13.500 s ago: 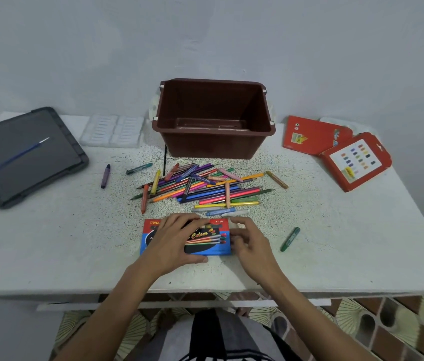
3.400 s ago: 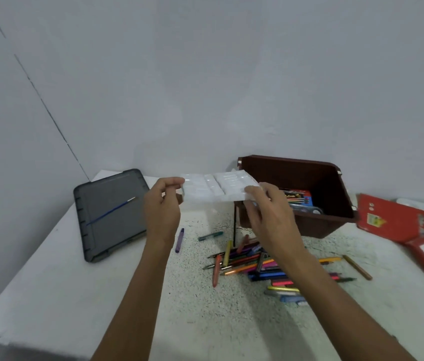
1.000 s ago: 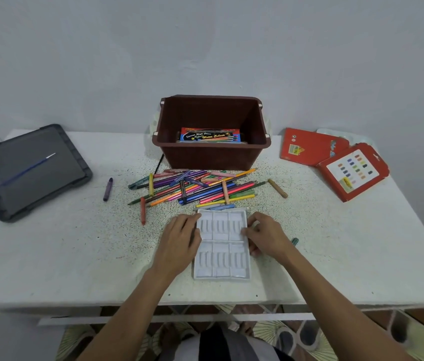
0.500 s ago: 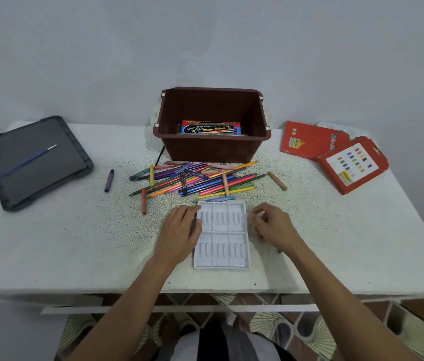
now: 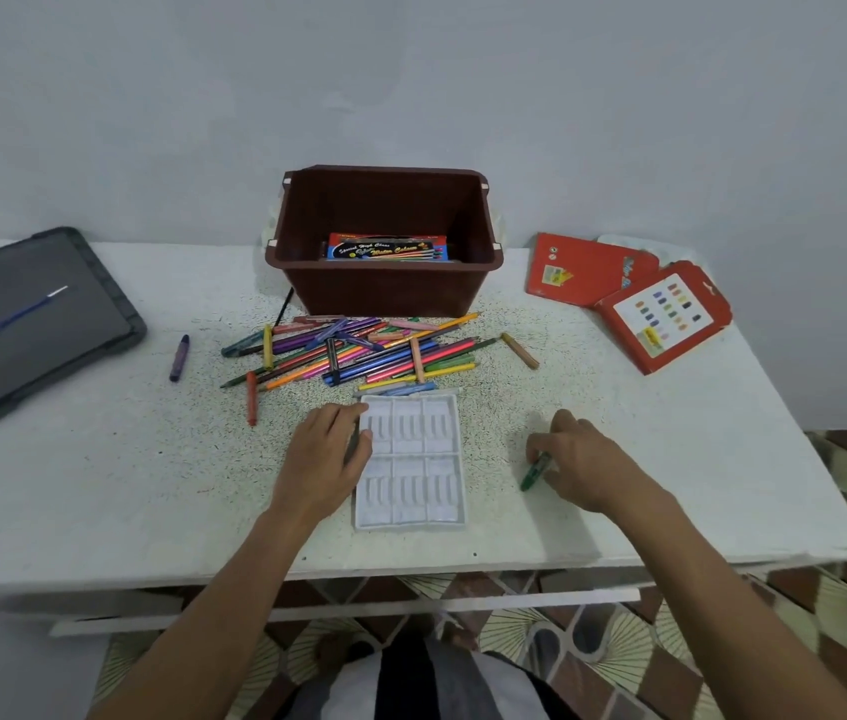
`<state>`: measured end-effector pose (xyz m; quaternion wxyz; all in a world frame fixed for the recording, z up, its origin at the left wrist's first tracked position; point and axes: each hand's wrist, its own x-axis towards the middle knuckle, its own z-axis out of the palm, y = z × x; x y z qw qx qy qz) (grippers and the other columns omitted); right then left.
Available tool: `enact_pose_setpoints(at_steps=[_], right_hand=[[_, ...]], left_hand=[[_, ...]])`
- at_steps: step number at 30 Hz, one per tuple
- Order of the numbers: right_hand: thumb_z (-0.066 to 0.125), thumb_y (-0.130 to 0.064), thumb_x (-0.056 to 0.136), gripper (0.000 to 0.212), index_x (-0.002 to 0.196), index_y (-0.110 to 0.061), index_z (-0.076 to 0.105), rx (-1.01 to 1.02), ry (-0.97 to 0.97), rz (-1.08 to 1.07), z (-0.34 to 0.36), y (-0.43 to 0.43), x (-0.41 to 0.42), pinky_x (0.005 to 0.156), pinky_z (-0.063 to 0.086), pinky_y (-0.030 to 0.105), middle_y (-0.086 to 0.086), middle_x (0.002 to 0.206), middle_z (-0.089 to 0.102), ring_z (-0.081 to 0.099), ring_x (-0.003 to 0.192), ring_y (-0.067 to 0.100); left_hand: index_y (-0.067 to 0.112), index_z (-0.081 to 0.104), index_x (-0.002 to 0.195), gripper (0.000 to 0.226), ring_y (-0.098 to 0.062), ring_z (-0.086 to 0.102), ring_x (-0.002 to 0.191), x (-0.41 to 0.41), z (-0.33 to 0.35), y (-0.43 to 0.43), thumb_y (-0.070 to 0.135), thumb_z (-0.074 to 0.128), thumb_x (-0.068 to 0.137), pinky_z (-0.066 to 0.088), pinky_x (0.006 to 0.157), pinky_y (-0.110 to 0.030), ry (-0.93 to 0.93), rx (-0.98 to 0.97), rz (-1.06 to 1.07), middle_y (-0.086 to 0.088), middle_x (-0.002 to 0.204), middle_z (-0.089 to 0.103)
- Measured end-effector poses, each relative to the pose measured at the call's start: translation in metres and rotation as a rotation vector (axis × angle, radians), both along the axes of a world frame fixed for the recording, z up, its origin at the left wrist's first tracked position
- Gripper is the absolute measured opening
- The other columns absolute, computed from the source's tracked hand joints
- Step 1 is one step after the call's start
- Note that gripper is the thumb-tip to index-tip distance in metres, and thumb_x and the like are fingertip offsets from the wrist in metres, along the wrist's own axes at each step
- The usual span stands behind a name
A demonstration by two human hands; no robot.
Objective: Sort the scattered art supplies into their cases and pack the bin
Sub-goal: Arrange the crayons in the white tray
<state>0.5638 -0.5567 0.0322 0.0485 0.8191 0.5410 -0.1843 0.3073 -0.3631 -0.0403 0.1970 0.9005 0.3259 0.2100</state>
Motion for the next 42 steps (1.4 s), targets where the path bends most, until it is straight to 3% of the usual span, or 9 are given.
enact_pose_setpoints(at_steps=[5,11,14,19,23,26,30,38,42], right_hand=[[0.056,-0.022,0.096,0.014,0.103,-0.019,0.068,0.133,-0.055,0.089,-0.005,0.004,-0.001,0.077,0.046,0.035,0.005,0.105,0.055,0.047,0.096,0.025],[0.065,-0.018,0.091,0.005,0.093,-0.014,0.067,0.433,0.284,-0.158,0.004,0.037,-0.022,0.068,0.049,0.031,-0.003,0.082,0.066,0.061,0.076,0.017],[0.066,-0.015,0.091,0.004,0.087,-0.014,0.065,0.510,0.519,-0.368,0.003,0.054,-0.037,0.062,0.051,0.022,-0.003,0.072,0.068,0.063,0.065,0.008],[0.068,-0.015,0.089,0.011,0.078,-0.015,0.067,0.499,0.703,-0.625,-0.008,0.070,-0.053,0.079,0.058,0.042,0.005,0.077,0.071,0.069,0.077,0.024],[0.069,-0.015,0.089,0.009,0.081,-0.014,0.066,0.477,0.679,-0.652,-0.013,0.072,-0.059,0.074,0.058,0.039,0.009,0.080,0.070,0.068,0.077,0.026],[0.069,-0.017,0.089,0.009,0.089,-0.012,0.063,0.464,0.634,-0.642,-0.016,0.072,-0.061,0.058,0.046,0.026,0.004,0.079,0.065,0.061,0.069,0.016],[0.070,-0.019,0.088,0.018,0.097,-0.011,0.057,0.466,0.669,-0.683,-0.020,0.070,-0.060,0.052,0.039,0.025,0.003,0.075,0.061,0.053,0.059,0.015],[0.070,-0.018,0.089,0.017,0.097,-0.013,0.057,0.400,0.686,-0.670,-0.022,0.075,-0.054,0.055,0.046,0.029,0.009,0.084,0.067,0.062,0.065,0.021],[0.063,-0.021,0.093,0.012,0.100,-0.014,0.058,0.367,0.714,-0.630,-0.020,0.076,-0.049,0.059,0.053,0.035,0.011,0.079,0.070,0.065,0.064,0.025]], left_hand=[[0.011,0.058,0.125,0.047,-0.017,0.053,0.098,0.001,0.000,0.000,0.041,0.036,0.096,0.046,0.083,-0.032,0.008,-0.008,0.004,-0.001,0.108,0.058],[0.012,0.058,0.126,0.047,-0.015,0.051,0.097,0.000,0.001,-0.001,0.042,0.038,0.096,0.043,0.083,-0.029,0.004,-0.008,-0.010,0.001,0.107,0.056],[0.014,0.059,0.126,0.045,-0.013,0.051,0.098,-0.001,0.000,0.000,0.042,0.039,0.096,0.044,0.083,-0.029,-0.002,-0.012,-0.015,0.003,0.108,0.055],[0.014,0.060,0.126,0.043,-0.014,0.051,0.098,-0.002,-0.003,0.002,0.039,0.043,0.096,0.046,0.082,-0.031,-0.021,-0.016,-0.021,0.003,0.107,0.055],[0.014,0.061,0.126,0.042,-0.014,0.051,0.098,-0.001,-0.002,0.002,0.038,0.043,0.095,0.045,0.082,-0.030,-0.033,-0.010,-0.020,0.003,0.107,0.056],[0.014,0.061,0.126,0.043,-0.014,0.051,0.098,-0.001,-0.002,0.002,0.038,0.043,0.095,0.044,0.082,-0.029,-0.033,-0.011,-0.016,0.002,0.107,0.056],[0.014,0.061,0.126,0.043,-0.014,0.052,0.098,-0.001,-0.003,0.002,0.038,0.043,0.096,0.044,0.083,-0.029,-0.034,-0.012,-0.015,0.002,0.107,0.056],[0.014,0.061,0.126,0.042,-0.013,0.051,0.097,-0.002,-0.003,0.001,0.037,0.043,0.095,0.044,0.081,-0.028,-0.047,-0.005,-0.020,0.003,0.106,0.056],[0.014,0.061,0.125,0.041,-0.013,0.051,0.095,-0.002,-0.003,0.001,0.037,0.043,0.096,0.044,0.080,-0.028,-0.059,0.002,-0.024,0.003,0.106,0.056]])
